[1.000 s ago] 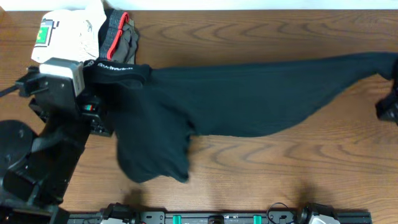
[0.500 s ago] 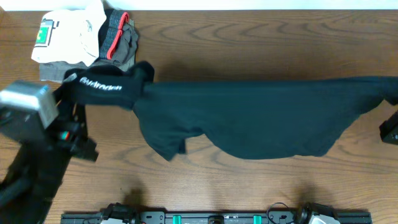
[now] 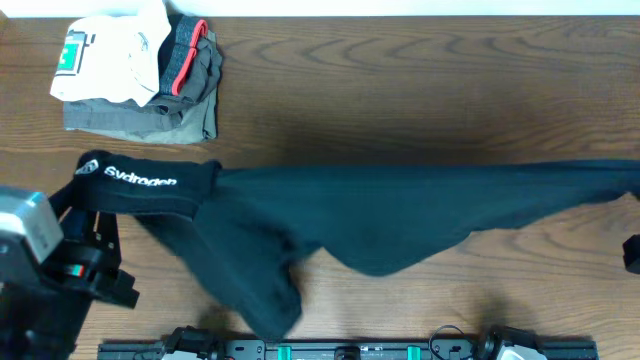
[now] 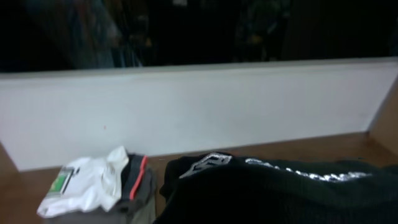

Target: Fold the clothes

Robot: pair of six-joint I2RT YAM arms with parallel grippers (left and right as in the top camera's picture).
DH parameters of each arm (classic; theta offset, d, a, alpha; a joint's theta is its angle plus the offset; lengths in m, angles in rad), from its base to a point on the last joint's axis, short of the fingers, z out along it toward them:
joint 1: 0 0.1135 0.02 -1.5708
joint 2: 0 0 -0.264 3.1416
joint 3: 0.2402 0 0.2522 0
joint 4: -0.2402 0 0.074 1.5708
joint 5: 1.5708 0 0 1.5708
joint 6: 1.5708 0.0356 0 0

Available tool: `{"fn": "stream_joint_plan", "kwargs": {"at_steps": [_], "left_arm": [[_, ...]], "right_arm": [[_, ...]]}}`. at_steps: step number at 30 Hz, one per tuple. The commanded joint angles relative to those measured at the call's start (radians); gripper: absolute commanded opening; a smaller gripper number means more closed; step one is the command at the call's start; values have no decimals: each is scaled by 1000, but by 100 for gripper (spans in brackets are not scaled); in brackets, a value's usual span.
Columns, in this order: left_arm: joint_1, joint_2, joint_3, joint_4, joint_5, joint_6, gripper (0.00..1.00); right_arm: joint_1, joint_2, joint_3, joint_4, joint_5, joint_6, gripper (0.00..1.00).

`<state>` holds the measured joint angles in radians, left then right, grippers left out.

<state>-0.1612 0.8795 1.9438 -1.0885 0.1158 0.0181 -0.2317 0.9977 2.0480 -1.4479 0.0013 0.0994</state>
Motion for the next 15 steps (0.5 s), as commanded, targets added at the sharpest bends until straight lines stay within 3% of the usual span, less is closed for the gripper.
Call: {"fn": "stream_joint_plan", "kwargs": {"at_steps": [1, 15], "left_arm": [[5, 36, 19, -15, -113, -24, 6], [5, 418, 14, -108, -113, -24, 6]], "right_arm": [[-17, 65, 2, -33, 131, 19, 1], [-17, 319, 1, -90, 130, 6, 1]]}}
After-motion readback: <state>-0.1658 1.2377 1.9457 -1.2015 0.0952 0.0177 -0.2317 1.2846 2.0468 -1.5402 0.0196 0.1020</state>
